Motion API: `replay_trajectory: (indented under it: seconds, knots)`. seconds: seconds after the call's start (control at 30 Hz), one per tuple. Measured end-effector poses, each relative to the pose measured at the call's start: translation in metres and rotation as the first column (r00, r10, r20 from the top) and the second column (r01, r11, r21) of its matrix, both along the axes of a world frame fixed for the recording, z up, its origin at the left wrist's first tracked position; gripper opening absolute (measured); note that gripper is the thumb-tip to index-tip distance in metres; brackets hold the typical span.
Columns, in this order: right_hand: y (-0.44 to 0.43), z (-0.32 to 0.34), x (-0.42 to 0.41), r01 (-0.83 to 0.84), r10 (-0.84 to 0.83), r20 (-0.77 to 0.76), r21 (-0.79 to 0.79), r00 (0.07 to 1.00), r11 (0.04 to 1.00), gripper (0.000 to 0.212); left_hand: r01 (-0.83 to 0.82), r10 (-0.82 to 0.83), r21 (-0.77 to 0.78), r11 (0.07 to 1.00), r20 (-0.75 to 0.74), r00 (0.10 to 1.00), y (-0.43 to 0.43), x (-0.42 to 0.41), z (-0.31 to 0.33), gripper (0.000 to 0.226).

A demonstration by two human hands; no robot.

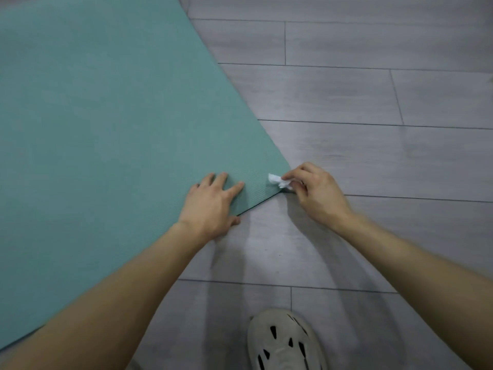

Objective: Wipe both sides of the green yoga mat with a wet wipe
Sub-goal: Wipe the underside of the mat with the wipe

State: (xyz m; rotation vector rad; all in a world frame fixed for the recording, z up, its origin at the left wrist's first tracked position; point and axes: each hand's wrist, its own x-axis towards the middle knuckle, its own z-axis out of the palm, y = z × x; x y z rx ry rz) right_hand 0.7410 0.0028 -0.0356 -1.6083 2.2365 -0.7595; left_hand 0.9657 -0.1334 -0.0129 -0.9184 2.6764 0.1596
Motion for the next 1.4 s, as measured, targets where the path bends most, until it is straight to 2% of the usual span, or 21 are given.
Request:
replay_trajectory:
  seconds: [0.13, 0.27, 0.37, 0.53, 0.67, 0.77, 0.83, 0.9, 0.97, 1.03, 1.1, 1.13, 1.17, 1.2, 1.3, 1.4]
  knots:
    - [-0.01, 0.001, 0.006, -0.008, 0.009, 0.03, -0.036, 1.0, 0.999, 0.023, 0.1, -0.097, -0.056, 0.993, 0.053, 0.994, 0.01, -0.005, -0.002, 0.066]
    - [-0.018, 0.008, 0.011, 0.055, -0.052, 0.043, -0.074, 0.998, 0.996, 0.023, 0.157, -0.142, -0.112, 0.981, 0.133, 0.981, 0.018, -0.002, -0.01, 0.074]
    - [-0.026, 0.015, 0.015, 0.036, -0.034, 0.031, -0.092, 0.999, 0.995, 0.022, 0.154, -0.147, -0.102, 0.983, 0.07, 0.987, 0.014, 0.012, -0.005, 0.069]
    - [-0.052, 0.017, 0.048, -0.048, 0.053, 0.044, -0.106, 0.998, 0.993, 0.024, 0.179, -0.18, -0.029, 0.983, -0.021, 0.983, 0.007, 0.1, 0.011, 0.073]
    - [-0.083, 0.011, 0.102, -0.224, 0.229, 0.049, -0.099, 0.972, 0.97, 0.026, 0.202, -0.202, 0.008, 0.979, -0.005, 0.979, 0.007, 0.205, 0.012, 0.07]
    - [-0.092, -0.004, 0.141, -0.342, 0.343, 0.012, -0.051, 0.939, 0.938, 0.022, 0.085, -0.084, 0.06, 0.995, -0.01, 0.996, 0.01, 0.242, 0.025, 0.063]
    - [-0.085, -0.015, 0.158, -0.401, 0.401, -0.045, 0.005, 0.915, 0.916, 0.018, -0.082, 0.085, 0.069, 0.994, -0.032, 0.996, 0.003, 0.242, 0.031, 0.067]
    - [-0.078, -0.022, 0.163, -0.406, 0.406, -0.076, 0.01, 0.911, 0.914, 0.018, -0.279, 0.284, 0.098, 0.955, -0.041, 0.958, -0.016, 0.232, 0.032, 0.08]
    - [-0.062, -0.021, 0.168, -0.44, 0.44, -0.068, 0.012, 0.896, 0.898, 0.018, -0.404, 0.409, 0.131, 0.905, -0.013, 0.912, -0.04, 0.217, 0.033, 0.096]
    - [-0.035, -0.015, 0.18, -0.607, 0.608, -0.061, 0.039, 0.792, 0.794, 0.021, -0.471, 0.475, 0.152, 0.869, 0.01, 0.88, -0.065, 0.202, 0.034, 0.112]
    - [-0.016, -0.008, 0.187, -0.776, 0.78, -0.05, 0.079, 0.624, 0.626, 0.03, -0.511, 0.509, 0.147, 0.847, 0.051, 0.859, -0.087, 0.188, 0.037, 0.124]
    - [-0.021, -0.007, 0.183, -0.807, 0.811, -0.072, 0.079, 0.58, 0.585, 0.031, -0.513, 0.508, 0.143, 0.847, 0.073, 0.858, -0.096, 0.182, 0.038, 0.129]
    - [-0.035, -0.008, 0.177, -0.81, 0.81, -0.117, 0.061, 0.574, 0.583, 0.027, -0.508, 0.499, 0.149, 0.848, 0.094, 0.861, -0.1, 0.175, 0.038, 0.133]
    - [-0.055, -0.009, 0.17, -0.783, 0.779, -0.156, 0.042, 0.608, 0.62, 0.022, -0.503, 0.491, 0.162, 0.849, 0.111, 0.864, -0.102, 0.169, 0.036, 0.135]
    - [-0.14, -0.012, 0.138, -0.552, 0.539, -0.196, -0.01, 0.819, 0.834, 0.017, -0.461, 0.435, 0.193, 0.866, 0.164, 0.885, -0.1, 0.156, 0.023, 0.138]
    - [-0.201, -0.008, 0.106, -0.339, 0.344, -0.195, 0.057, 0.919, 0.939, 0.022, -0.471, 0.443, 0.209, 0.857, 0.168, 0.881, -0.097, 0.157, 0.011, 0.138]
